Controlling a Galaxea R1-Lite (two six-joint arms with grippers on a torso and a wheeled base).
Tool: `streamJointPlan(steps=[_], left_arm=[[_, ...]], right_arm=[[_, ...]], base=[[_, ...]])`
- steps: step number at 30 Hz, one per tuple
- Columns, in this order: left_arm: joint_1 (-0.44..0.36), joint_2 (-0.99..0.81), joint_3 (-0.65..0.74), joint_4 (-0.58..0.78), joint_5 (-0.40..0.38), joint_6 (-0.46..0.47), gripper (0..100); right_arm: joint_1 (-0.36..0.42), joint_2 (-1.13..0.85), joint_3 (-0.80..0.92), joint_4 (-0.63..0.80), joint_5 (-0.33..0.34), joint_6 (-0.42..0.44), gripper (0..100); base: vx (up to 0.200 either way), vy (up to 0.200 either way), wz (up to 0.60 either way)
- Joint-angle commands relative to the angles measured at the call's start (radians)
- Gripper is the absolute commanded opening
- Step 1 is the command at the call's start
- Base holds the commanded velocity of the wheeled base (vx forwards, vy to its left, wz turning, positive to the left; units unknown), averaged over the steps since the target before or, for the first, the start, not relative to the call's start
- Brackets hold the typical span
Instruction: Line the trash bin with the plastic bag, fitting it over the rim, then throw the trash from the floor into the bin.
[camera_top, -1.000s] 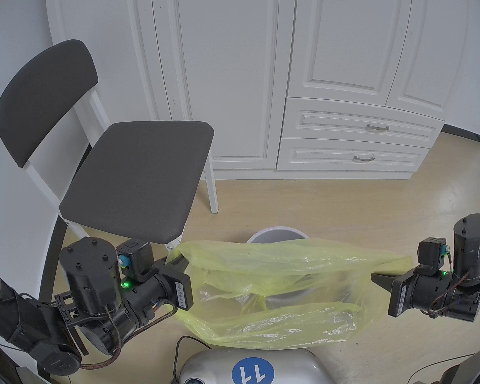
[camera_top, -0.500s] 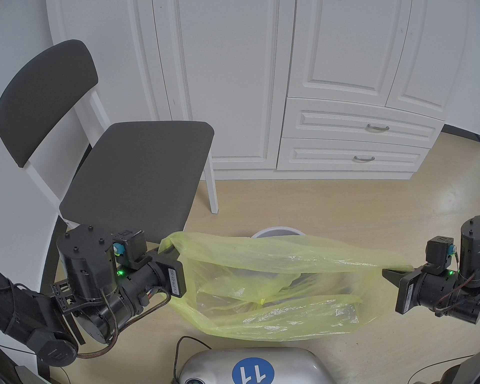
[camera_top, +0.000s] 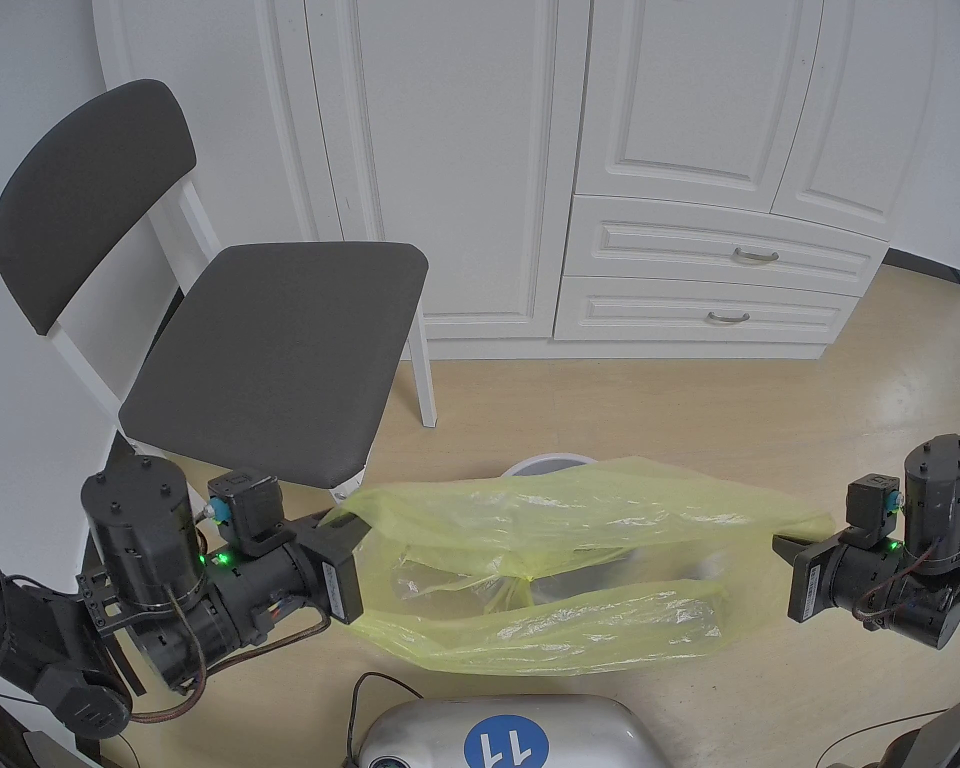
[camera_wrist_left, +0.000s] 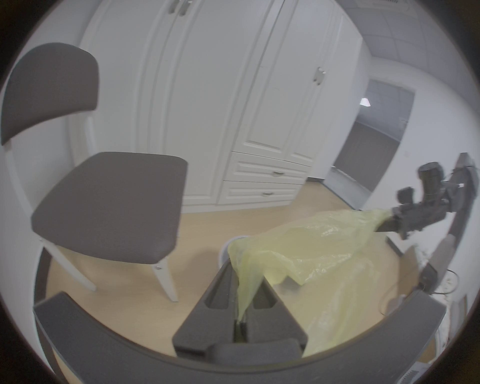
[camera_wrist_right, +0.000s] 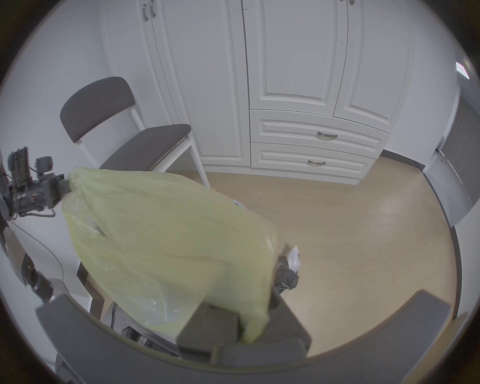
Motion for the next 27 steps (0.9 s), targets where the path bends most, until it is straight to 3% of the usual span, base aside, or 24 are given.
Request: streamJointPlan(steps=[1, 4, 5, 8, 12, 19, 27], left_arm=[[0.056, -0.111, 0.072, 0.006, -0.146, 0.006, 0], [0.124, -0.142, 0.091, 0.006, -0.258, 0.026, 0], [0.124, -0.142, 0.091, 0.006, -0.258, 0.026, 0], [0.201, -0.147, 0.106, 0.004, -0.394, 0.045, 0], [0.257, -0.139, 0.107, 0.003, -0.489, 0.049, 0], [0.277, -0.128, 0.103, 0.001, -0.511, 0.049, 0], [0.270, -0.105, 0.089, -0.008, -0.512, 0.051, 0]], right_arm=[[-0.038, 0.051, 0.001, -0.002, -0.012, -0.002, 0], [-0.044, 0.056, 0.010, -0.002, -0.014, -0.011, 0], [-0.044, 0.056, 0.010, -0.002, -0.014, -0.011, 0], [-0.070, 0.043, 0.036, -0.006, -0.009, -0.065, 0], [-0.104, 0.028, 0.067, -0.017, 0.005, -0.120, 0], [-0.116, -0.024, 0.073, -0.017, 0.100, -0.134, 0], [-0.113, -0.076, 0.069, -0.019, 0.146, -0.157, 0]], base=[[0.000, 0.000, 0.00], [0.000, 0.000, 0.00], [0.000, 0.000, 0.00], [0.000, 0.000, 0.00], [0.000, 0.000, 0.00], [0.000, 0.000, 0.00], [0.000, 0.000, 0.00]])
